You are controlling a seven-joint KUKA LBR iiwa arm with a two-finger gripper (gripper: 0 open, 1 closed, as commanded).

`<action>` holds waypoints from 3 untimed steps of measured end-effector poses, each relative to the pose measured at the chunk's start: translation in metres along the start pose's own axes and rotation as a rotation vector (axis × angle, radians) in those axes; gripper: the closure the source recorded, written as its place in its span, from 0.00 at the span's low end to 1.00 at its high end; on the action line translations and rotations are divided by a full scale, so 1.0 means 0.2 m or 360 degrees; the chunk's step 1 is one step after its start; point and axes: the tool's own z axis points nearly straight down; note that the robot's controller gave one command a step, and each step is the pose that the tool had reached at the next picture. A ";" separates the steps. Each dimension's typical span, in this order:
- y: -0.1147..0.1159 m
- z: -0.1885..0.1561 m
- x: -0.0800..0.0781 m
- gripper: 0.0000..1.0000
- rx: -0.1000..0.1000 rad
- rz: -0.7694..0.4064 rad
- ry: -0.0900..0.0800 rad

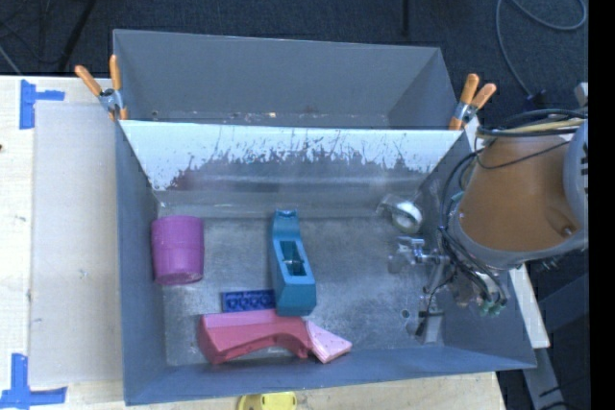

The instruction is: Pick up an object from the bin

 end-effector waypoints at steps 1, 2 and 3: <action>0.00 -0.02 -0.01 0.00 0.0001 -0.0004 -0.0013; 0.08 0.21 0.01 0.00 0.0002 0.0060 -0.0023; 0.38 0.35 -0.10 0.00 0.0003 -0.0062 -0.0013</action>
Offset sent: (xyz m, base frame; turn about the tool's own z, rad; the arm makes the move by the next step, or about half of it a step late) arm -0.0081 0.0334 -0.0913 0.0729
